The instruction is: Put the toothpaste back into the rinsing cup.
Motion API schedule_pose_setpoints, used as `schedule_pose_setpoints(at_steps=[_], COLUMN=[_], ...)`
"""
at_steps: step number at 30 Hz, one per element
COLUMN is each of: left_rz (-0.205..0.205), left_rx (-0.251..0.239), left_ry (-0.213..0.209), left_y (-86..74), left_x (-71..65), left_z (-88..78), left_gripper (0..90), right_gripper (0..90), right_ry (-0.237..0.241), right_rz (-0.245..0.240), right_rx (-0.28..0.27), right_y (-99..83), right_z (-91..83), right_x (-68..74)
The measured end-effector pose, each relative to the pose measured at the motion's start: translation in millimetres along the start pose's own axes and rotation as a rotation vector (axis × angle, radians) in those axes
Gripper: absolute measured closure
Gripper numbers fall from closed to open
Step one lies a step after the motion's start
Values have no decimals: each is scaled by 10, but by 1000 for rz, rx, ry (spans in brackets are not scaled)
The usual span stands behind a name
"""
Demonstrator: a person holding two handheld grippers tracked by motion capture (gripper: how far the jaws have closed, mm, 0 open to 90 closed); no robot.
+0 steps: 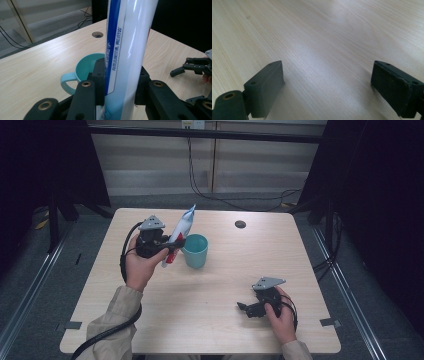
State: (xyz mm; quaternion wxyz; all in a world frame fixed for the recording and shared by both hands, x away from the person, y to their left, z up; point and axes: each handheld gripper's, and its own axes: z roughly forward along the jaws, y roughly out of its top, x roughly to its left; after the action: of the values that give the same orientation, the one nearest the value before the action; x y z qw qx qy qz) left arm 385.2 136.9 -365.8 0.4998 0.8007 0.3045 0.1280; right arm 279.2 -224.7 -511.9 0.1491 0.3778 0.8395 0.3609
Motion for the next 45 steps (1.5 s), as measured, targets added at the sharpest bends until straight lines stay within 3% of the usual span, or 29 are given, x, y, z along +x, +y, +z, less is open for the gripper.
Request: schedule_pose_setpoints(at_steps=[21,45], left_rz=[-46,-67], left_rx=[-76,-121], left_ry=[19,42], left_y=[115,219], left_x=[51,85], left_z=[67,219], left_gripper=[701,701], right_gripper=[105,105], right_ry=[2,9], right_rz=[-2,-8], right_rx=[-1,-1], right_y=[0,-1], right_z=[1,1], right_x=[0,5])
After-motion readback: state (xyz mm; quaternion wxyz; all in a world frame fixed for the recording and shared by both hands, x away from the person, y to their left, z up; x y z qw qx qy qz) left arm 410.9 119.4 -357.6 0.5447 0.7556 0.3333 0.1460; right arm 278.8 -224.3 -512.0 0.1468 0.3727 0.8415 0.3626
